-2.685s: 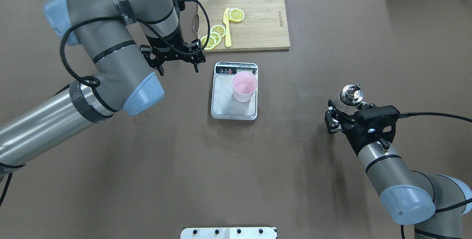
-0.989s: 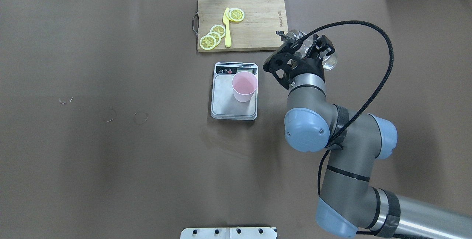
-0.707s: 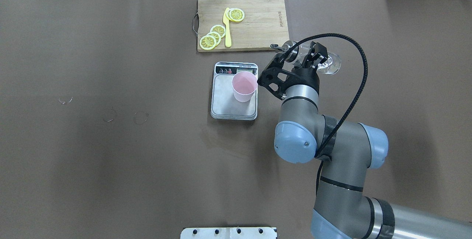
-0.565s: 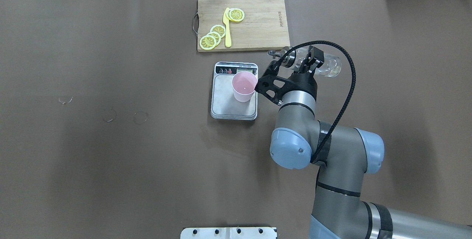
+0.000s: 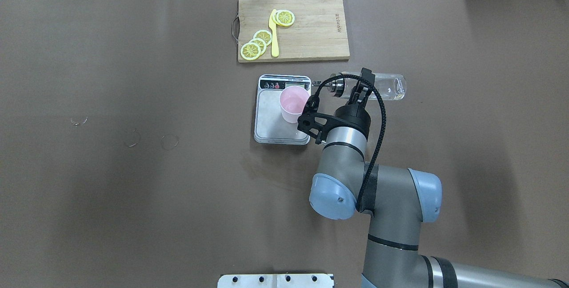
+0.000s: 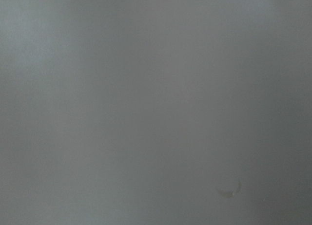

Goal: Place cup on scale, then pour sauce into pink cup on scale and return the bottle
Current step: 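Carry glass bottle over pink cup with right gripper and tilt it, then hold bottle tilted over pink cup with right gripper to pour sauce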

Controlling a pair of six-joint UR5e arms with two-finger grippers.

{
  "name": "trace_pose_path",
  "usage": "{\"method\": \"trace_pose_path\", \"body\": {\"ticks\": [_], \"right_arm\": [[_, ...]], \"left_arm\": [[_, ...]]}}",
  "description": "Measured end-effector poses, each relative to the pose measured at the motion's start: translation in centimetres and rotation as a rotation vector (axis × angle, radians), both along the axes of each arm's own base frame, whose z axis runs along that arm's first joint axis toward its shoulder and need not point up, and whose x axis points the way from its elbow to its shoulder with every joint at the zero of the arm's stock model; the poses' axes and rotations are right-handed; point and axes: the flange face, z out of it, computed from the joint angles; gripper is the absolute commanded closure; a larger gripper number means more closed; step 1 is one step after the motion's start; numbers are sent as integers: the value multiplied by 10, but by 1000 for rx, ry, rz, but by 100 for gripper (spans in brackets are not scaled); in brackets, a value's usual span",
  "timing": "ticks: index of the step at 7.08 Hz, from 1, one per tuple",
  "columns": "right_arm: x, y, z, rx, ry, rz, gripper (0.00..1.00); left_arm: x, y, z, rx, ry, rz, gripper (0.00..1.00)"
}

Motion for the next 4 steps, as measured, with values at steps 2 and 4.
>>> {"method": "trace_pose_path", "body": {"ticks": [2, 4], "right_arm": [[-7, -1, 2, -3, 102, -21, 100], [-20, -5, 8, -1, 194, -39, 100]], "left_arm": [[-14, 11, 14, -22, -3, -22, 1], [-23, 26, 27, -51, 1, -42, 2]]}}
